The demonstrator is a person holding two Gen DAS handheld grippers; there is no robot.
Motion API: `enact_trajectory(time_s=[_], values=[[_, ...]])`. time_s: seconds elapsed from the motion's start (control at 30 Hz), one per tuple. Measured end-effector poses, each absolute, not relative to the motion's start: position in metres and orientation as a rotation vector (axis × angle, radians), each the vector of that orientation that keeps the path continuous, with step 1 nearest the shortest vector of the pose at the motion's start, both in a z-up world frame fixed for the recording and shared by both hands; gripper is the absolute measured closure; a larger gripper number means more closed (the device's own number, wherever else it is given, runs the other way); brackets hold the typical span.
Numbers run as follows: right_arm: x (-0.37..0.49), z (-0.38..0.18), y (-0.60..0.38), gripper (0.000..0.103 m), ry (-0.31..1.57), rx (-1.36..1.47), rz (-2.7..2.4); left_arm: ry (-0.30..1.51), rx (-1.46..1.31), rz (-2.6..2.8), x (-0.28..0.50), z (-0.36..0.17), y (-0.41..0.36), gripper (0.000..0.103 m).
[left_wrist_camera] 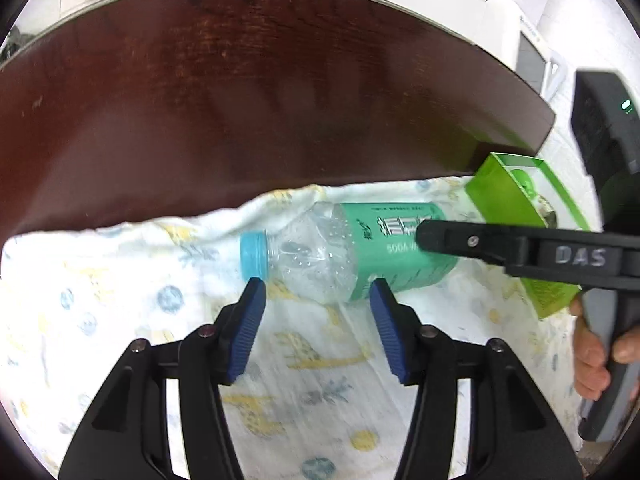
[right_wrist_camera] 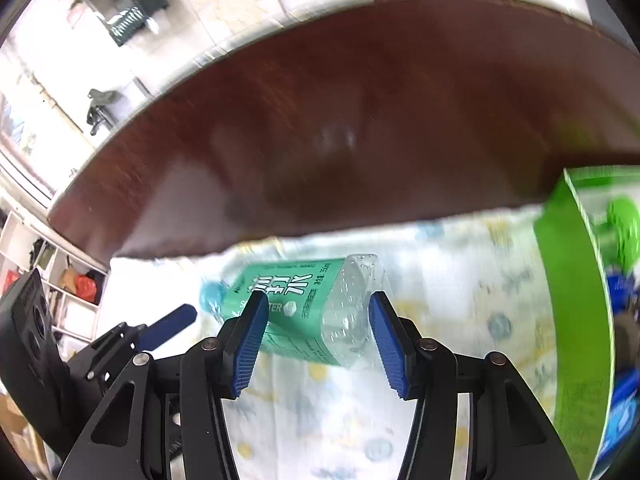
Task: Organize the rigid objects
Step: 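Close the right gripper around the soda water bottle's middle and lift it, then carry the bottle into the green box, lower it and open the right gripper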
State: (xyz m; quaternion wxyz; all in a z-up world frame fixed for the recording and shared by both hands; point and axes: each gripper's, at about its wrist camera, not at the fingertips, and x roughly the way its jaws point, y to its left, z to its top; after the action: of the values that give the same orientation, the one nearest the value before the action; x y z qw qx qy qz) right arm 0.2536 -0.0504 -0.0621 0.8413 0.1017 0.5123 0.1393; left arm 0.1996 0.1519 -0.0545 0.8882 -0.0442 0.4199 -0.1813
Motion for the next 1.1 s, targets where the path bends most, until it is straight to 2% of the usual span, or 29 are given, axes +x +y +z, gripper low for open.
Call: enact_trajectory(time_s=[0.17, 0.27, 0.5, 0.87, 1.1], values=[[0.245, -0.074, -0.064, 0.048, 1.079, 0.240, 0.316, 0.848, -0.098, -0.391, 0.186, -0.048, 0.156, 0.028], [0.243, -0.073, -0.057, 0.048, 1.066, 0.198, 0.324, 0.840, -0.092, -0.342, 0.197, -0.044, 0.158, 0.025], [0.245, -0.074, -0.051, 0.049, 1.063, 0.192, 0.334, 0.931, -0.175, -0.395, 0.236, -0.059, 0.153, 0.028], [0.245, -0.072, -0.053, 0.049, 1.032, 0.182, 0.364, 0.898, -0.166, -0.367, 0.228, -0.057, 0.143, 0.028], [0.235, -0.056, -0.060, 0.049, 0.986, 0.203, 0.385, 0.843, -0.131, -0.354, 0.214, -0.032, 0.136, 0.028]])
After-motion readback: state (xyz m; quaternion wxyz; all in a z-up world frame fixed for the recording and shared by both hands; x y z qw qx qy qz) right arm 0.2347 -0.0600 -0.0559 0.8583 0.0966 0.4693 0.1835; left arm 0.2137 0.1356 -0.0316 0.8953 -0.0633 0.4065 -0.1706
